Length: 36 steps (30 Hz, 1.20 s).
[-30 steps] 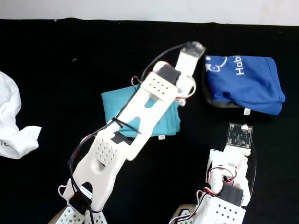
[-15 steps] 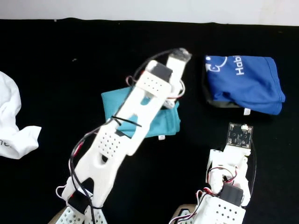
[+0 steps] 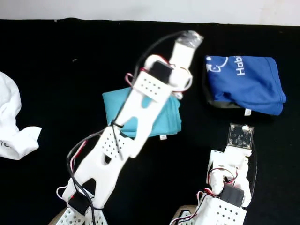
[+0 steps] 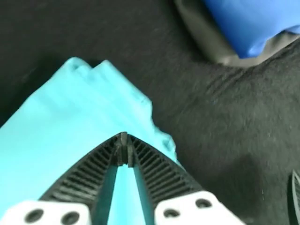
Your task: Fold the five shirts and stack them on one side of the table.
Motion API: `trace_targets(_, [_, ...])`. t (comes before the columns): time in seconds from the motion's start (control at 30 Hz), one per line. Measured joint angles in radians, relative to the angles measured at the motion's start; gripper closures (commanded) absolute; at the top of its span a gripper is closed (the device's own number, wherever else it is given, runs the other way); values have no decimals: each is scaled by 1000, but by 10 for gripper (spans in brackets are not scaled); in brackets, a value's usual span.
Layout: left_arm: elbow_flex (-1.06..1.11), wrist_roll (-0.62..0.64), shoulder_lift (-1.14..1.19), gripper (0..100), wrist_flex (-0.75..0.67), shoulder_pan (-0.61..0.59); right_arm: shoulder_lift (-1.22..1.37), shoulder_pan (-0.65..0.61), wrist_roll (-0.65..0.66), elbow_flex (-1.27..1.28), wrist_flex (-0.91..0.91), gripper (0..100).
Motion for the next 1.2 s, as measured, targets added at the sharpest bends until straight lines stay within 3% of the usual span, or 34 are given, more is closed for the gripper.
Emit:
trace_targets(0.13, [21,0,-40,991,52,-80,0,0,0,0,0,989])
trace_targets(0.27, [180,0,-207,991,60,-137,0,0,0,0,0,989])
trace_targets(0.43, [600,0,-542,991,60,-158,0,0,0,0,0,989])
trace_targets(0.57, [1026,-6,-825,991,9,-250,-5,3,0,0,0,989])
trace_targets(0.77, [1694,-98,-1148,991,-238,-465,-5,54,0,0,0,989])
trace_targets(0.93, [2219,-196,-1401,991,-543,-687,-5,58,0,0,12,989])
trace_targets(1.07, [2588,-273,-1551,991,-825,-819,-5,-32,80,-14,141,989])
trace_targets(1.2, [2832,-292,-1649,991,-1043,-904,-6,-89,167,-31,140,989])
